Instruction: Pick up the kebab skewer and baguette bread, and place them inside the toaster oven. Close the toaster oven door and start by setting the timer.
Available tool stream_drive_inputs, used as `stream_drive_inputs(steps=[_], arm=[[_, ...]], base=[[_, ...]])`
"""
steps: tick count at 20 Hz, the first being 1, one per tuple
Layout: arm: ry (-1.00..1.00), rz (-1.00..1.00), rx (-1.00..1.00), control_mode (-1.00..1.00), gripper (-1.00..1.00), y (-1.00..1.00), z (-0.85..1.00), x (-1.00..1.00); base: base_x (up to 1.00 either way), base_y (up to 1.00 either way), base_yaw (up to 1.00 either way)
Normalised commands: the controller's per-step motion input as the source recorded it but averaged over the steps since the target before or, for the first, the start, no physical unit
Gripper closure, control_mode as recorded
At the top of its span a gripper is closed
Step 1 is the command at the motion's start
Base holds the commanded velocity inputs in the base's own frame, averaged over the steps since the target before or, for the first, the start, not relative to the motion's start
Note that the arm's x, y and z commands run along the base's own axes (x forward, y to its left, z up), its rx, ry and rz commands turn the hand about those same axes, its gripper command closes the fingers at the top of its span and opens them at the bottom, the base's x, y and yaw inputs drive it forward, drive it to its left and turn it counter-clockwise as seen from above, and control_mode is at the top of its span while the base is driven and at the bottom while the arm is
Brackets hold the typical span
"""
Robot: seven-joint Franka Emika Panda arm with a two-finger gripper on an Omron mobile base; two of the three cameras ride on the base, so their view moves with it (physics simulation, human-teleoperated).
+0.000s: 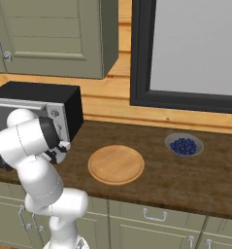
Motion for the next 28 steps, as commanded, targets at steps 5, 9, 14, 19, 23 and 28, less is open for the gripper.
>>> stream_drive_inputs(steps=[5,9,14,19,23,28], arm=[[0.0,0.0,0.0,-1.0,1.0,0.0,0.0,0.0],[0.0,0.0,0.0,-1.0,1.0,0.0,-0.03,0.0],[0.0,0.0,0.06,-1.0,1.0,-0.01,-0.09,0.0],[0.0,0.0,0.18,-1.0,1.0,0.0,-0.15,0.01],[0.0,0.0,0.22,-1.0,1.0,-0.01,-0.19,0.03],[0.0,0.0,0.22,-1.0,1.0,-0.06,-0.3,0.02]], base=[[0.0,0.0,0.0],[0.0,0.0,0.0],[0.0,0.0,0.0],[0.0,0.0,0.0],[0.0,0.0,0.0],[0.0,0.0,0.0]])
